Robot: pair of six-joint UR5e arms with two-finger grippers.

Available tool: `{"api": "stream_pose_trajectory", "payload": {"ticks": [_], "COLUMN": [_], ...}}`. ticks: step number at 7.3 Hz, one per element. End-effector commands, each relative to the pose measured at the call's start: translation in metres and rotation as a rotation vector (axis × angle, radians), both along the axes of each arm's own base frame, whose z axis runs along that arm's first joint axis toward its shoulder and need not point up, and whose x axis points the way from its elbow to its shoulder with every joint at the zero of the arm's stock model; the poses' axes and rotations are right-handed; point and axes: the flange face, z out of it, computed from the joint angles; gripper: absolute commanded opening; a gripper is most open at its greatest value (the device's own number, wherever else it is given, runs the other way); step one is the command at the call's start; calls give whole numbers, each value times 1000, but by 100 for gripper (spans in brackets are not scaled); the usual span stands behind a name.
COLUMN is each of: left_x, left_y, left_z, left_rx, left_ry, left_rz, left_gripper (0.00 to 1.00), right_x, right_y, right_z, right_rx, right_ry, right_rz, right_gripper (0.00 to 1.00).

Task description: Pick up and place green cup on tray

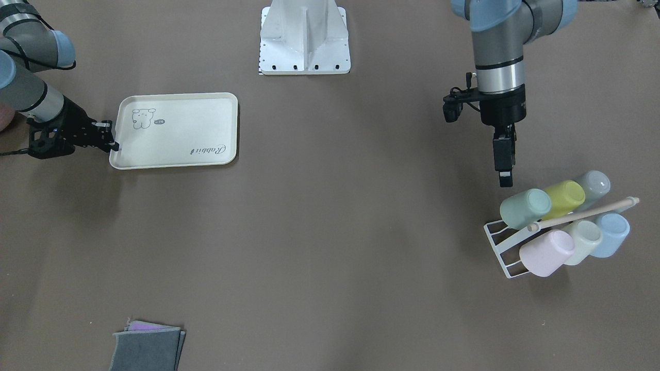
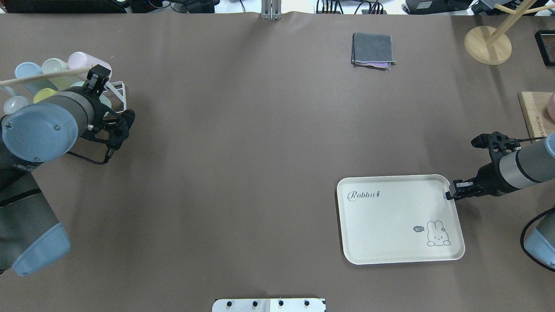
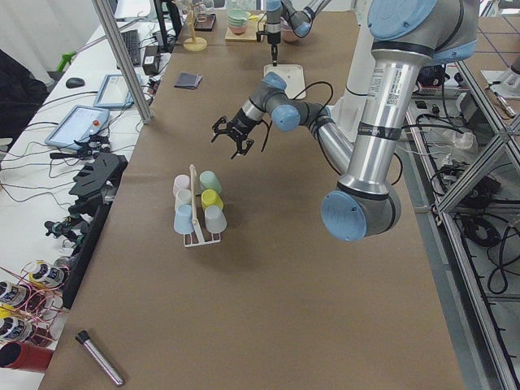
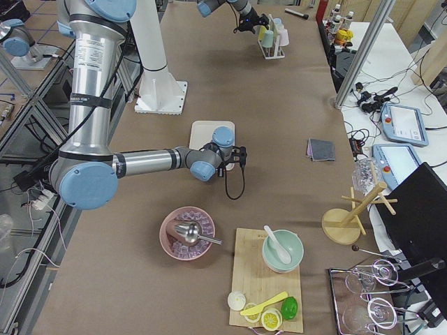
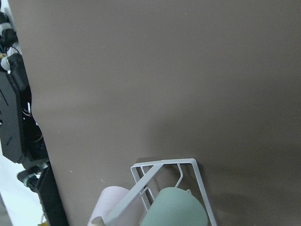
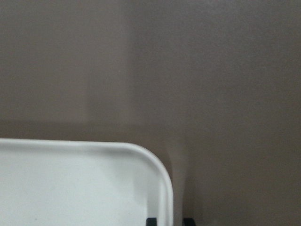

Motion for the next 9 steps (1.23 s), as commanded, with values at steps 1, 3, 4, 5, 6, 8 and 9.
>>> {"api": "stream_pose_trajectory", "payload": {"ticks": [1, 3, 4, 5, 6, 8, 9], "left_x": [9, 10, 13, 22, 32, 40, 42], "left_y": [3, 2, 3, 4, 6, 9, 8], "left_z": [38, 47, 50, 65, 78, 86, 89], "left_rx": [124, 148, 142, 125, 119, 165, 180], "left_ry": [-235, -346, -353, -380, -410, -513, -557], "left_rz": [100, 178, 186, 202, 207, 204, 220], "left_gripper": [99, 99, 99, 99, 99, 99, 99], "right_x": [-2, -2, -2, -2, -3, -12, -25], "right_y": [-1, 0, 0, -1, -1, -8, -21], "right_z": [-1, 0, 1, 0, -2, -20, -35], "right_rx": [2, 0, 0, 0, 0, 0, 6], "right_ry": [0, 0, 0, 0, -4, -36, -44], "right_rz": [-1, -2, -2, -2, -3, -11, -9], "right_gripper": [31, 7, 7, 0, 0, 0, 0]}}
